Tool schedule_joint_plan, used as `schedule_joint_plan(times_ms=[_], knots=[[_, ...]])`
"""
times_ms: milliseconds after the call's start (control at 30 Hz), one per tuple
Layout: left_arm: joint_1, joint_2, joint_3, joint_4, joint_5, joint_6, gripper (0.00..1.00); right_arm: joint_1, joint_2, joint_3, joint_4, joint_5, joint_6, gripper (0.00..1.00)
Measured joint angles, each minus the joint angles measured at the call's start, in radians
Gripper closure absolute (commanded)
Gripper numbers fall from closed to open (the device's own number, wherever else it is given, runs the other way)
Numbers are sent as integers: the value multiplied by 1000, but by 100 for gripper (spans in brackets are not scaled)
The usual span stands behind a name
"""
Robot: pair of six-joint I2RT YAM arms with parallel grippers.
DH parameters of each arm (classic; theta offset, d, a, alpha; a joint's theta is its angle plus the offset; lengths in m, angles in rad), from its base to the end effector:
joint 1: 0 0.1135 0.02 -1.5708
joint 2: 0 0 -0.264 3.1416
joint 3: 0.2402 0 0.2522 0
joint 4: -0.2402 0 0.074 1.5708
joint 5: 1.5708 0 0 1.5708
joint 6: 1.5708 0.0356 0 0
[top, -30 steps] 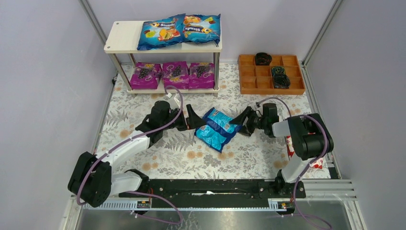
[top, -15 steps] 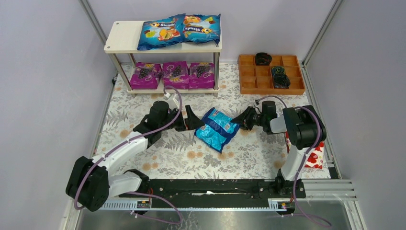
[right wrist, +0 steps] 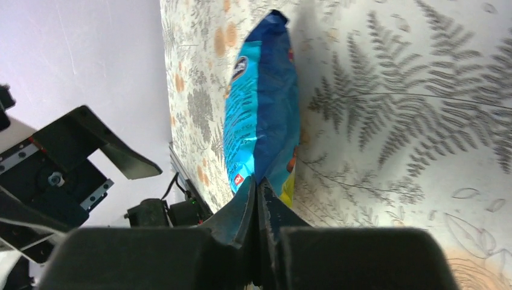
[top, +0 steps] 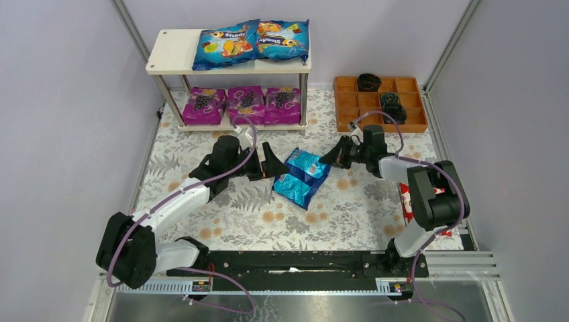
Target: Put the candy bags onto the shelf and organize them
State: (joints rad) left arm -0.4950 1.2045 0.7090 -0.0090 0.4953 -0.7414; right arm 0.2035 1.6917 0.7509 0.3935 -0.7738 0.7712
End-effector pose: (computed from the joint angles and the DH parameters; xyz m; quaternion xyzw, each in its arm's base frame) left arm 0.2222 -0.1392 0.2454 0.0210 0.8439 -0.4576 0.2792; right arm 0.3177 0.0910 0.1612 0.0488 0.8269 0.5030 0.2467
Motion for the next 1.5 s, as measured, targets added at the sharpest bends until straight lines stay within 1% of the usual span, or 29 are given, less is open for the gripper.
schedule_joint_plan(times_ms=[167, 333, 433, 500, 600, 700, 867, 933, 1000, 1067, 1267, 1400, 1500], knots=[[27, -19, 0, -3, 7, -28, 2, 40, -80, 93, -155, 29, -116, 100], [102, -68, 1, -18, 11, -68, 2, 57, -87, 248, -311, 47, -257, 100], [144, -74, 2, -34, 24, -94, 2, 85, -87, 345, -412, 100, -368, 100], [167, -74, 1, -50, 34, -111, 2, 128, -87, 410, -475, 143, -458, 100], [204, -75, -3, -50, 61, -138, 2, 226, -87, 498, -571, 223, -611, 100], [279, -94, -41, -46, 90, -170, 2, 339, -87, 541, -626, 286, -747, 100], [443, -152, -117, -61, 128, -207, 2, 494, -87, 542, -682, 327, -954, 100], [481, -160, -129, -65, 135, -225, 2, 553, -90, 539, -719, 317, -1061, 100], [487, -159, -139, -60, 159, -254, 1, 593, -104, 515, -732, 316, -1138, 100], [487, -154, -161, -43, 198, -303, 1, 608, -121, 486, -744, 309, -1196, 100], [488, -115, -252, 5, 291, -498, 1, 602, -196, 377, -732, 276, -1334, 100], [484, -101, -308, 51, 317, -646, 1, 602, -256, 283, -694, 243, -1405, 100], [455, -43, -311, 93, 323, -718, 1, 602, -282, 232, -676, 223, -1443, 100]])
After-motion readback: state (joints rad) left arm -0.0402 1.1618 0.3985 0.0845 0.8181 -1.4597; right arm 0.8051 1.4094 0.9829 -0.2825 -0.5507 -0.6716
